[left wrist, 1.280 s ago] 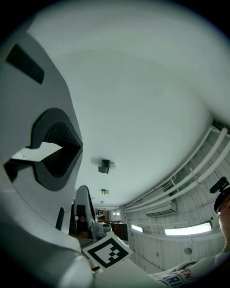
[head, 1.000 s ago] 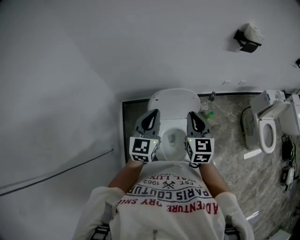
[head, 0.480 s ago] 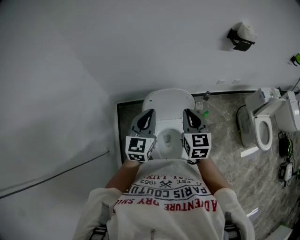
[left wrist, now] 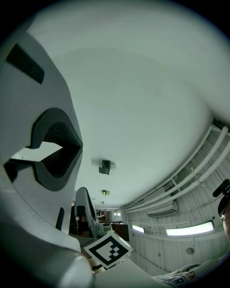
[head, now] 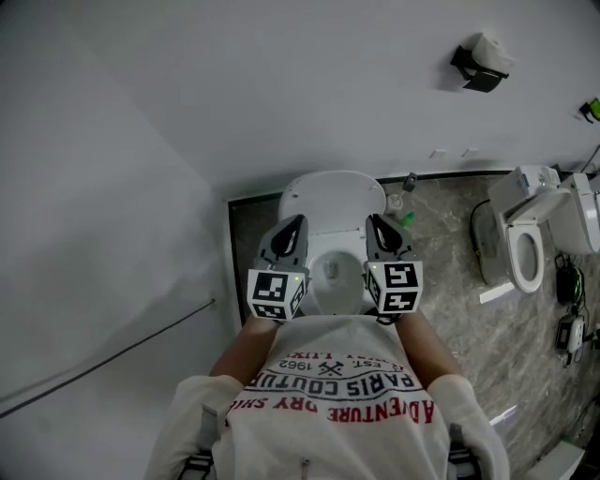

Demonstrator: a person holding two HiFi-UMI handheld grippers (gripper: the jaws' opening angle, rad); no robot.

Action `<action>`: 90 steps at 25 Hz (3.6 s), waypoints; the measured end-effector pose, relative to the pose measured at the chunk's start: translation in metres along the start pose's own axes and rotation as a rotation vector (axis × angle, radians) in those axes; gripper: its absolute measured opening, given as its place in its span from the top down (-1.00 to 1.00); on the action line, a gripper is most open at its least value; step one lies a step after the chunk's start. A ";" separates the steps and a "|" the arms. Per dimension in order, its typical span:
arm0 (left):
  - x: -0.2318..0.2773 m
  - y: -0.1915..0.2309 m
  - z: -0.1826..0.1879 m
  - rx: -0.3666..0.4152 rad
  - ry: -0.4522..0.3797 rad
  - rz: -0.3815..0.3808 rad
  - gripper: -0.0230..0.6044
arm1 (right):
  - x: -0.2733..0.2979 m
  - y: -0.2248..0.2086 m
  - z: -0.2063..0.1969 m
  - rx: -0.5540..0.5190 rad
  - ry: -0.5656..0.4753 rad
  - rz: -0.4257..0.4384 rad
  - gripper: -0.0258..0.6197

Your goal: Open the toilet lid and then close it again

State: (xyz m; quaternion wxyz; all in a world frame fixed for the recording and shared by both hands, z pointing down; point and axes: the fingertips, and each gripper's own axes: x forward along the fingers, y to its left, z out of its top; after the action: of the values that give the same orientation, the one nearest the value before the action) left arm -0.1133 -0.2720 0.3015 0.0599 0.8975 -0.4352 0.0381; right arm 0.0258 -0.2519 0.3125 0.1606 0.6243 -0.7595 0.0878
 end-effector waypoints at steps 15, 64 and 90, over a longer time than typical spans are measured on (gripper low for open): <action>0.087 0.020 -0.070 0.030 0.222 -0.035 0.91 | 0.096 -0.025 -0.028 -0.154 0.142 0.175 0.82; 0.165 -0.011 -0.166 0.743 0.596 -0.470 0.76 | 0.157 -0.030 -0.117 -0.767 0.424 0.520 0.82; 0.045 -0.102 -0.210 0.810 0.546 -0.405 0.79 | 0.025 0.006 -0.194 -0.872 0.369 0.467 0.82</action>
State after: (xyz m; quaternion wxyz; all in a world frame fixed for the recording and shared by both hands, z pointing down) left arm -0.0082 -0.2149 0.5071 -0.1741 0.8723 -0.1721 0.4233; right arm 0.0415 -0.2091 0.5032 0.5125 0.2880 -0.8034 -0.0945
